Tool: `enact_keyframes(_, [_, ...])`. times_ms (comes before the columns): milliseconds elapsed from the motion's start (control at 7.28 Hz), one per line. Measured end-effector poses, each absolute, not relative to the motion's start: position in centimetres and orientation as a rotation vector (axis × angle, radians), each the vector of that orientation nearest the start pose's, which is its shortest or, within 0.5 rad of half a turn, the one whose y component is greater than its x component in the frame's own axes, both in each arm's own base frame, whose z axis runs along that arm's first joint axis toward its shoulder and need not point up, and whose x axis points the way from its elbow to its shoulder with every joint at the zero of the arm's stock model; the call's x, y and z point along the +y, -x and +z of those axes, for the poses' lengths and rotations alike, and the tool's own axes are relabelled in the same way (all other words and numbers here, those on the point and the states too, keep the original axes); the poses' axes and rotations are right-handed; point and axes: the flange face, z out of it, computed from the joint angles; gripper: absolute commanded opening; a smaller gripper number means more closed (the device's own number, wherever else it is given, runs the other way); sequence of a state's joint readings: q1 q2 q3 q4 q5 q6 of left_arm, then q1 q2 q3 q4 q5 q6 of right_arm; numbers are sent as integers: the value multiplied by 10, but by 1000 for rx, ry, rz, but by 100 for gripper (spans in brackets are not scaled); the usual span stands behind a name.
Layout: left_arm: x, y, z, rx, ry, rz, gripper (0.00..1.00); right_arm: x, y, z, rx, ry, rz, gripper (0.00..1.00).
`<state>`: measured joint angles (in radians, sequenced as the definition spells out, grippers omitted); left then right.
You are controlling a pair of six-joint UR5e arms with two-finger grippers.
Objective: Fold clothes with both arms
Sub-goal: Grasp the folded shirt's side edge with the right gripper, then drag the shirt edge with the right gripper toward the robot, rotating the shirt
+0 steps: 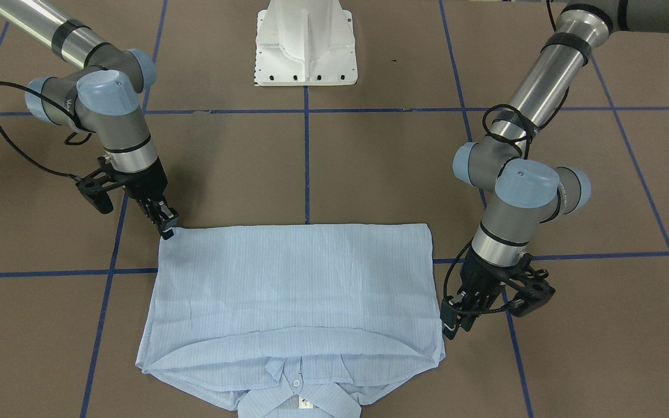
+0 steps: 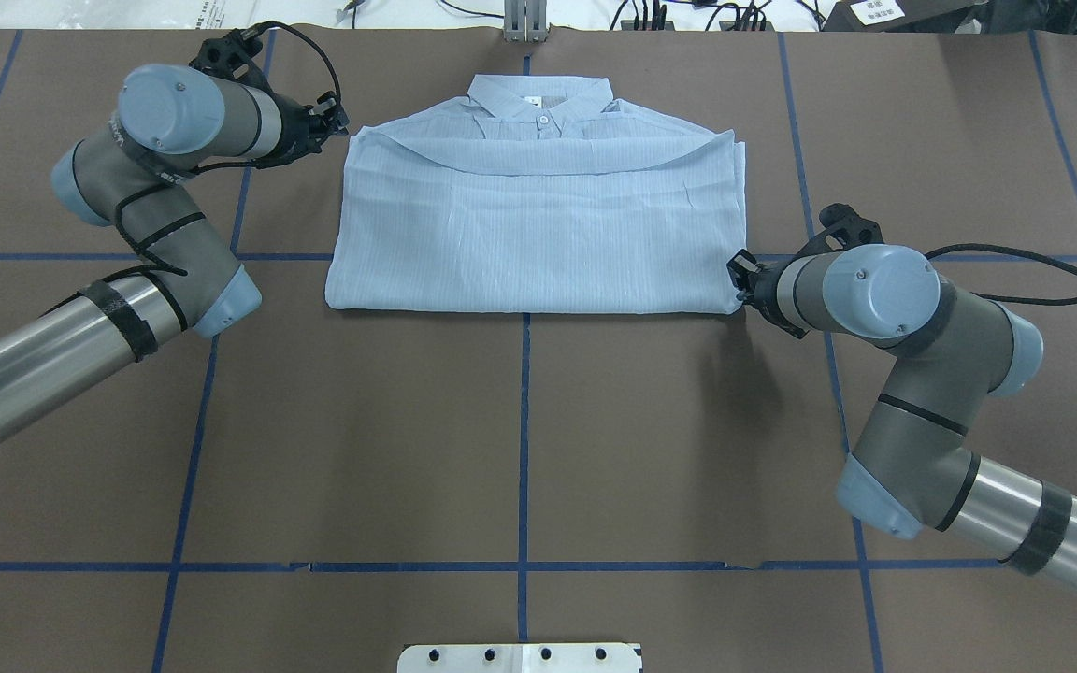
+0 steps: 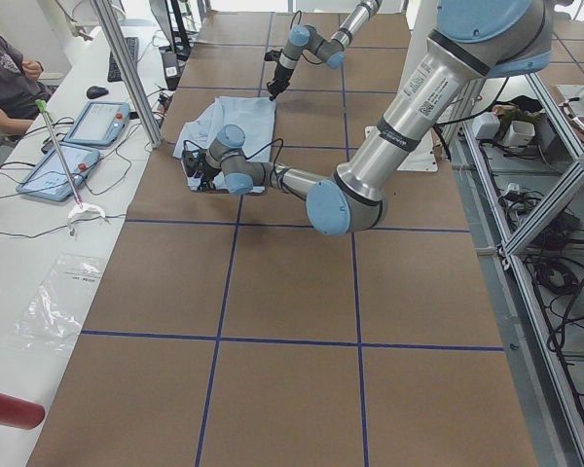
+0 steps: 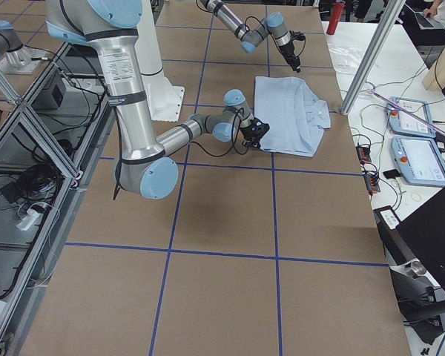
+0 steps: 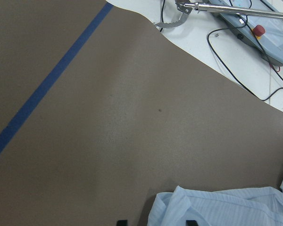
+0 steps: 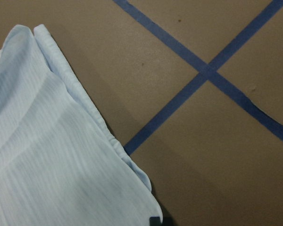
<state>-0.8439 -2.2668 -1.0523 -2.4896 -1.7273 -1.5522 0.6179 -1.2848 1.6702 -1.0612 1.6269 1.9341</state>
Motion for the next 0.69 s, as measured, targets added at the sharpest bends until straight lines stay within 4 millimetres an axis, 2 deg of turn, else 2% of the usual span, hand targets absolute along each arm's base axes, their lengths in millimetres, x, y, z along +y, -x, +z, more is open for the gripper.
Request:
enact_keyframes(137, [-670,-438,376,1075,-336,-654,51,-456,421,401,-944,-56,882,0])
enact_keyframes(275, [-669,-438,373,1080,-336,-656,51,-433,401,391,-958,-26,873,0])
enact_keyframes(412, [-667,-438,366,1093,-340,-654,51,-396,386,373,-952,29,853,0])
enact_keyframes(687, [-650,-439,338,1155,-338,-645,51,-301,379,321,-873,191,726,0])
